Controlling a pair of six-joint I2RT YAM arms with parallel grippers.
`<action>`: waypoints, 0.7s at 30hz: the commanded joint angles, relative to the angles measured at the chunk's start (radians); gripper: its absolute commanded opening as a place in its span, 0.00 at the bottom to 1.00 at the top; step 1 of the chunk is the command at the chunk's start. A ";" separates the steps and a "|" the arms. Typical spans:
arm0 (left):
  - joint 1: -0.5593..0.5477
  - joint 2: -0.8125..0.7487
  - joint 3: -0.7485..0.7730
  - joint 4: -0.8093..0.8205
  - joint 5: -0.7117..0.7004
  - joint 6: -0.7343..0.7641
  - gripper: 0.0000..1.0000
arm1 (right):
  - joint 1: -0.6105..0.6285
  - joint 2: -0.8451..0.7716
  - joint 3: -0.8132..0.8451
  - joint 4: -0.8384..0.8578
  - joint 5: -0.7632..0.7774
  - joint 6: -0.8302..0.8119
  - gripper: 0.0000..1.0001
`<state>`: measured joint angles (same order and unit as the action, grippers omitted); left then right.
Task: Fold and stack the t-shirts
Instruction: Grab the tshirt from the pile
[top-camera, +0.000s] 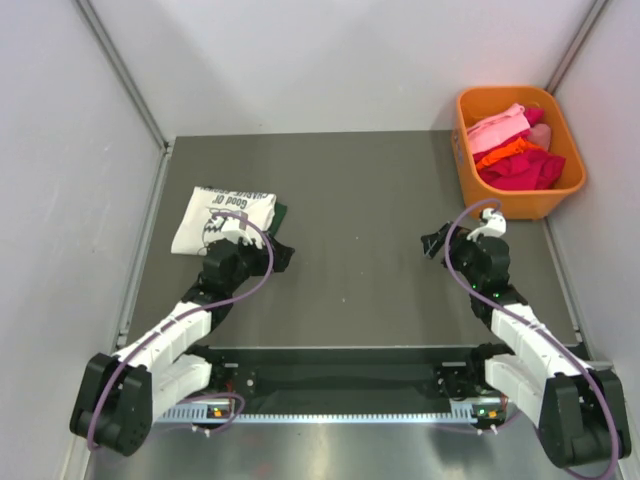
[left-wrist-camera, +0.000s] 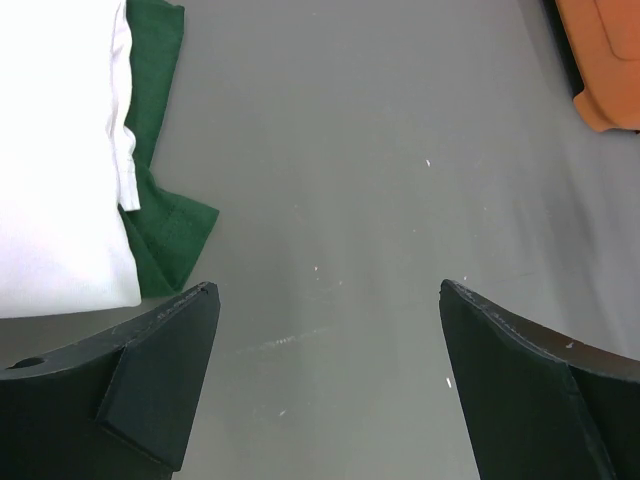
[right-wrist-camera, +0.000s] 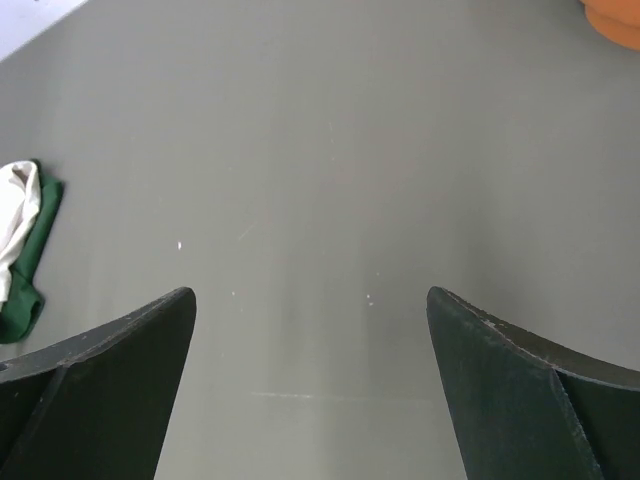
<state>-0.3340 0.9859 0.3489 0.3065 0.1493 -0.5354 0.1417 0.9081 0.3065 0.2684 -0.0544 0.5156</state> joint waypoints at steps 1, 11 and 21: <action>0.003 -0.016 0.007 0.052 0.006 0.005 0.96 | 0.002 0.003 0.063 -0.014 0.007 -0.026 0.99; 0.003 -0.001 0.004 0.062 0.022 -0.008 0.96 | -0.039 0.083 0.612 -0.572 0.259 -0.080 0.93; 0.003 0.005 0.002 0.066 0.027 -0.012 0.96 | -0.304 0.395 0.979 -0.627 0.283 -0.016 0.86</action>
<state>-0.3340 0.9867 0.3489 0.3134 0.1650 -0.5472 -0.1028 1.1976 1.2057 -0.3008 0.1894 0.4686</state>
